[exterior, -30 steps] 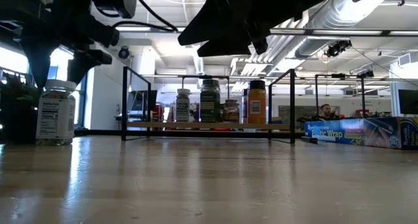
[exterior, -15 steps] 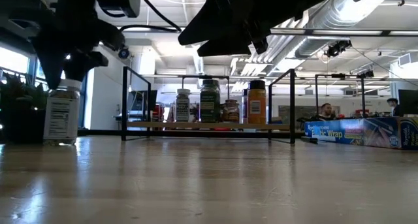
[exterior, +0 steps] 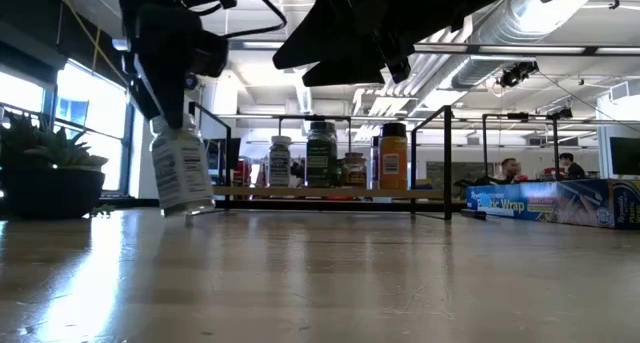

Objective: Shelf spices
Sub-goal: Put the white seasoning bottle on the shelf align with the other white seasoning bottle

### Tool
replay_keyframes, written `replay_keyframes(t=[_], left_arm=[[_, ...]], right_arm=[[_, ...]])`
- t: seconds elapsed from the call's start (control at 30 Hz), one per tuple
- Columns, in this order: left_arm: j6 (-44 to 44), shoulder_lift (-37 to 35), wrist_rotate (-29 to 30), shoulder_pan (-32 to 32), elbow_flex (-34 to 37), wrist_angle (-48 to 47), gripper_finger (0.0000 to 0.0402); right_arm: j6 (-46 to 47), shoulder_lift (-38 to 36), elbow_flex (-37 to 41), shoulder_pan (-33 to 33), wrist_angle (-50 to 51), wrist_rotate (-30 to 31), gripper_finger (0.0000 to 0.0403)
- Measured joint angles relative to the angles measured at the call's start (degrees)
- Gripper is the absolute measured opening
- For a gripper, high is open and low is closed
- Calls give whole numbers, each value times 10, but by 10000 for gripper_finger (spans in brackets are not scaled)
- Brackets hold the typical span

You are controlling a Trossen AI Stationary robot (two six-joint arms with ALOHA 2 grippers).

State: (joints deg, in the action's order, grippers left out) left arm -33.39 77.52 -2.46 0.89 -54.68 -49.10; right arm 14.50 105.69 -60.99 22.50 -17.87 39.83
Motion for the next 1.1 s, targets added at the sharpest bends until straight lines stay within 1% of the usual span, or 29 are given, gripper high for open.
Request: replay_keyframes(t=[0.1,0.27,0.37,0.43,0.5,0.53,0.67,0.73,0.8,0.9,1.03,1.1], left_arm=[[6,0,0,10,0,12,237],[16,-1,-8,24,0,13,270],[45,-1,-41,34,0,13,285],[90,-3,-67,41,0,5,289],[147,-8,-72,45,0,-11,290],[184,-10,-63,45,0,-19,291],[352,-14,15,28,0,-39,291],[407,-13,35,20,0,-31,291],[441,-11,46,13,0,-14,291],[459,-9,43,11,0,18,291],[455,-8,14,14,0,40,291],[443,-8,10,14,0,44,291]], right_arm=[[0,0,0,0,0,0,268],[5,0,0,0,0,0,268],[5,0,0,0,0,0,268],[4,0,0,0,0,0,268],[4,0,0,0,0,-1,268],[4,0,0,0,0,-1,268],[4,0,0,0,0,-3,268],[4,0,0,0,0,-2,268],[4,0,0,0,0,-2,268],[5,0,0,-1,0,-1,268],[5,0,0,-1,0,1,268],[5,0,0,-1,0,1,268]])
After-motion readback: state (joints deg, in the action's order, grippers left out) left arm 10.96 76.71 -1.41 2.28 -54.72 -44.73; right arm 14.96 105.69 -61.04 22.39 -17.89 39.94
